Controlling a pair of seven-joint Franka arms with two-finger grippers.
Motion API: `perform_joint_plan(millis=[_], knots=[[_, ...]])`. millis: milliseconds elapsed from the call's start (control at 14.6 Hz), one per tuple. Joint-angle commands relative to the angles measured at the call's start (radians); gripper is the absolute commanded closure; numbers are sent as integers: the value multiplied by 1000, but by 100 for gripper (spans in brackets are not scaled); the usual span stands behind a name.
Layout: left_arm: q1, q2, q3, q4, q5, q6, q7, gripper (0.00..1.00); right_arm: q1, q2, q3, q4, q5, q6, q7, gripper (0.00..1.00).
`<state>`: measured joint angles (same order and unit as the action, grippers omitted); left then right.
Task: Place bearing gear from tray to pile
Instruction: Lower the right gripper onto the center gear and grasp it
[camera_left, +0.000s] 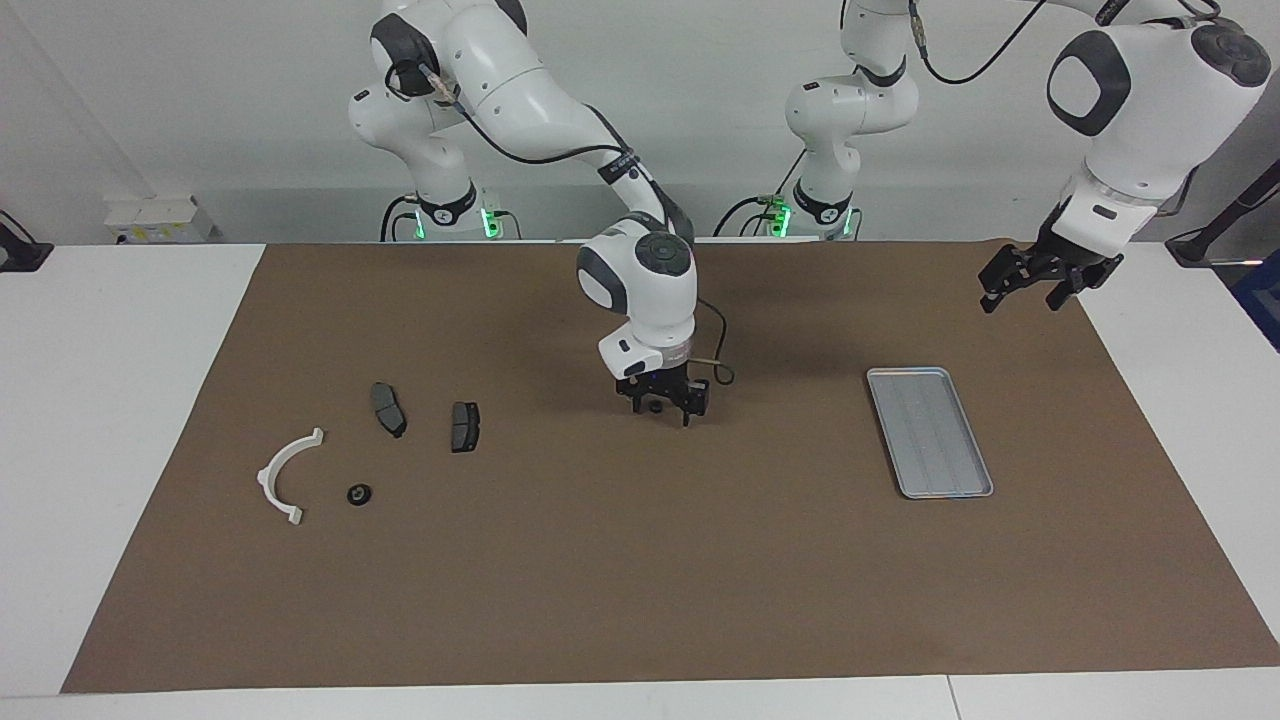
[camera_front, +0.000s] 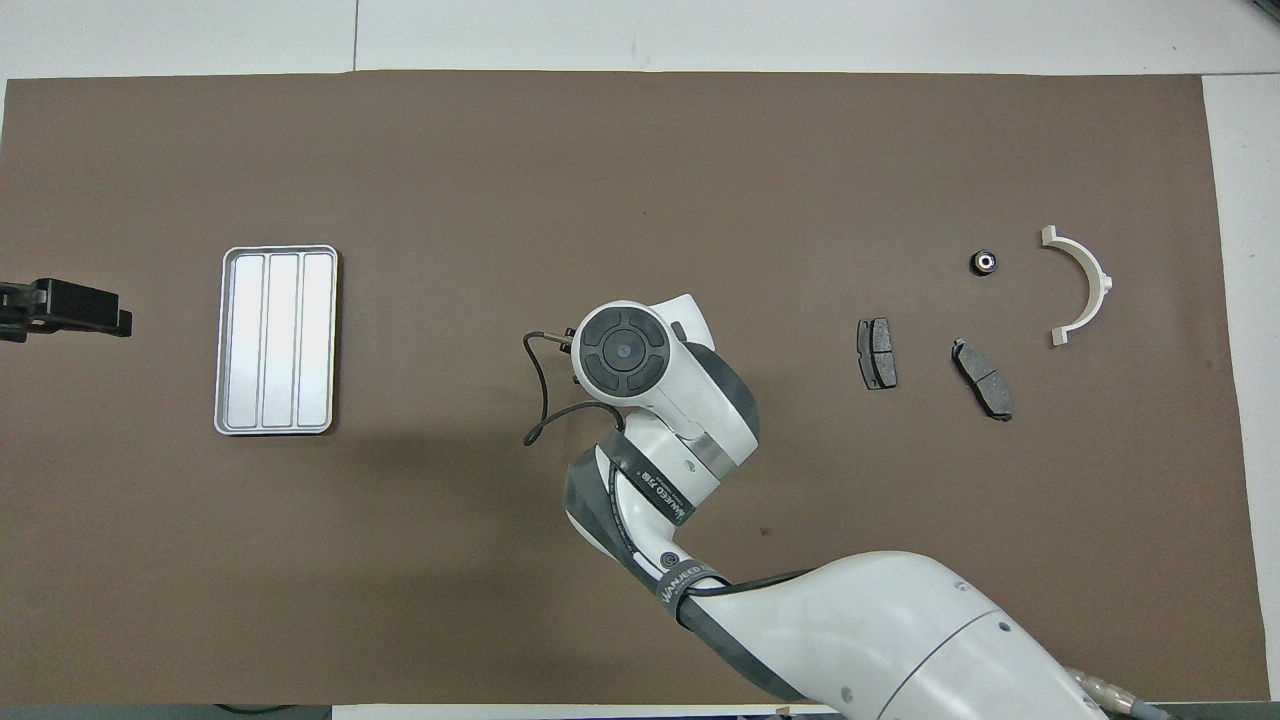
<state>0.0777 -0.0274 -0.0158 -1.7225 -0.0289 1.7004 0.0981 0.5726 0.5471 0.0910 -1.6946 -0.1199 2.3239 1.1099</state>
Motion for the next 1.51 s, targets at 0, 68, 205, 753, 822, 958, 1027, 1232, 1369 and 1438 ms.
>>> perform_joint_plan(millis=[0,68,205,753,822,958,1027,1232,1369,1438], knots=[[-2,21,4,60,0,-39,20,0,3,1,1,13,-12,-49,30,15],[-6,23,4,66,0,-38,20,0,1,2,3,12,-6,-52,28,16],[-10,27,-3,58,-3,-28,20,0,-2,1,3,13,-4,-81,28,20],[-19,15,-1,35,-3,-1,17,0,19,-4,3,24,42,-115,34,40],[-19,14,-1,35,-3,-2,15,0,21,-6,3,24,46,-116,34,44],[-19,14,-1,35,-3,-1,14,0,21,-6,3,24,46,-115,34,52],[-19,14,-1,35,-3,-2,14,0,21,-6,3,24,46,-116,34,60],[-19,14,-1,35,-3,-2,14,0,15,-6,3,24,45,-115,33,100],[-19,14,-1,35,-3,-2,14,0,15,-6,3,26,45,-115,33,100],[-18,14,-1,35,-3,-2,14,0,15,-6,3,27,45,-115,34,100]])
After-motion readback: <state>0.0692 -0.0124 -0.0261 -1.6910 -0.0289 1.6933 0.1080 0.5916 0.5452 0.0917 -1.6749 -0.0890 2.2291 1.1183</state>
